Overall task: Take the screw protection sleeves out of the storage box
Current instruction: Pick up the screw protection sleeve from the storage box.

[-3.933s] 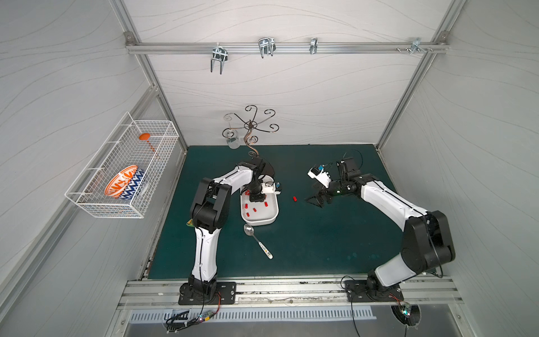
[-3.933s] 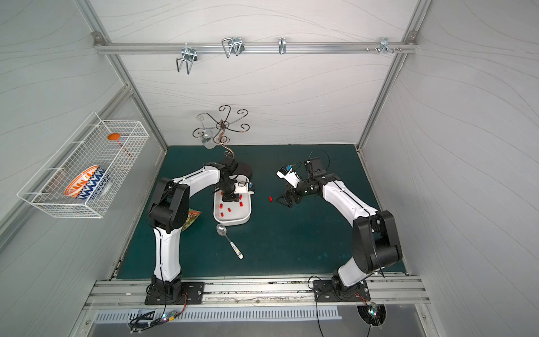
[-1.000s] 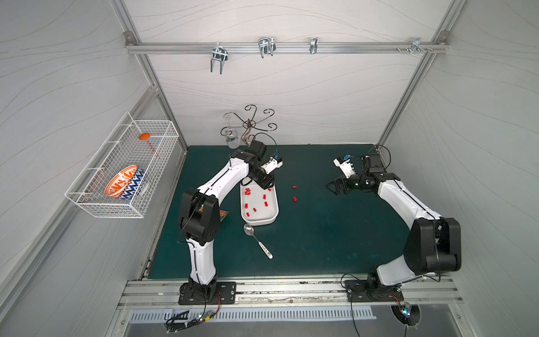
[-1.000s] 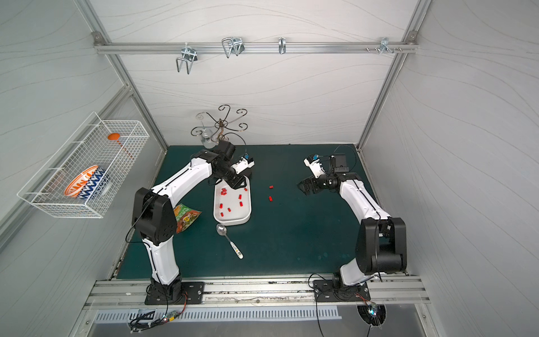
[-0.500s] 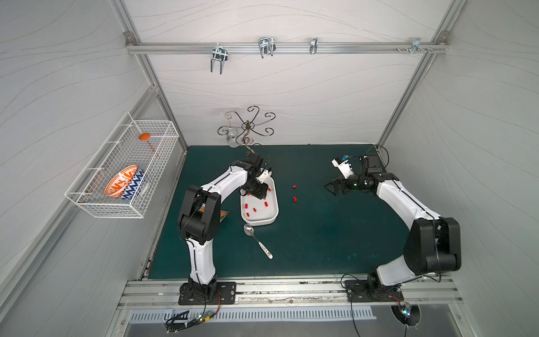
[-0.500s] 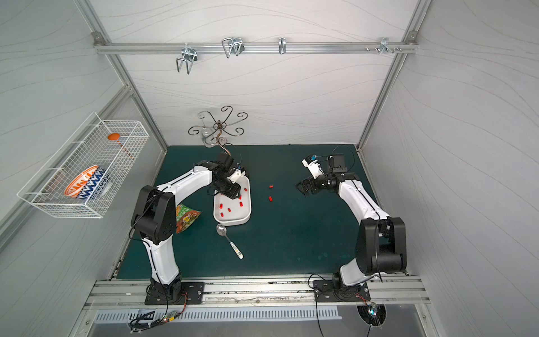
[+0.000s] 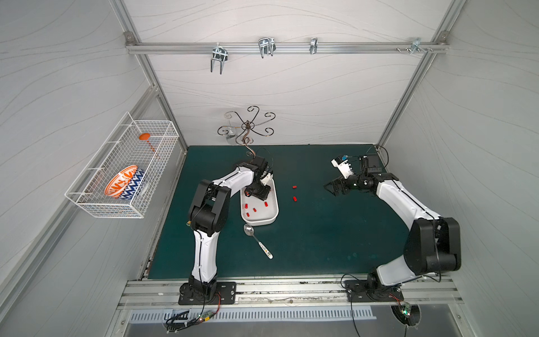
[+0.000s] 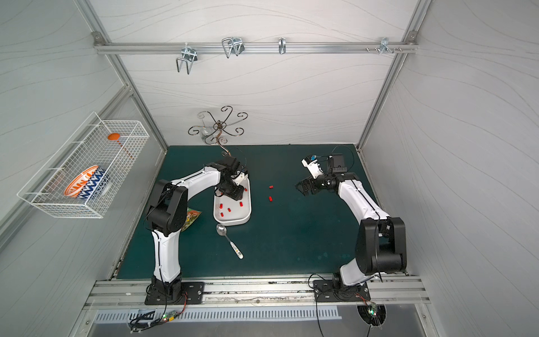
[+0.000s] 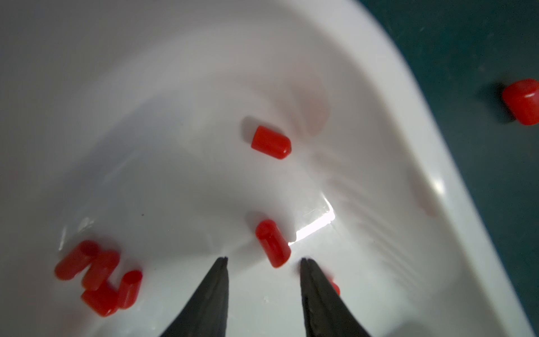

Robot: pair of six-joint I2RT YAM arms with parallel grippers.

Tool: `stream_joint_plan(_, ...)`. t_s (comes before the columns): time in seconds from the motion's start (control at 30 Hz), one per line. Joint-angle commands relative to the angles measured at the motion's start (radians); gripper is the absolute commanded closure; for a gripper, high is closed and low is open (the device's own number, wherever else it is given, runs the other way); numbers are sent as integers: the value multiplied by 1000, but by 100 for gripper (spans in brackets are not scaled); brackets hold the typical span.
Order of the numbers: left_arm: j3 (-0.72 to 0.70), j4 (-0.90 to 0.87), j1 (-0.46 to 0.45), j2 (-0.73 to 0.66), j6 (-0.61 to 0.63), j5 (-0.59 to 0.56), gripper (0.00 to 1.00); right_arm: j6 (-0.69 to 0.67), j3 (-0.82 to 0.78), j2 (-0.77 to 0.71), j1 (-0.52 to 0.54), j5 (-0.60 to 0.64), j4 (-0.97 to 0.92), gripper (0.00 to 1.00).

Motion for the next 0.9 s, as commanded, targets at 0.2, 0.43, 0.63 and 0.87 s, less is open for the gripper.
stream_joint_plan(0.2, 49, 38, -9, 45, -17, -24, 57, -12, 14, -8, 2, -22, -5, 1)
stream_joint_plan(0.43, 60, 50, -19, 71, -20, -38, 59, -14, 16, -6, 3, -24, -6, 1)
stream_joint_plan(0.63, 66, 51, -20, 79, -20, -40, 71, -14, 15, 0, 3, -23, -6, 1)
stream_joint_plan(0.87, 14, 62, -21, 34, 7, -62, 79, -14, 16, 5, 4, -30, -9, 1)
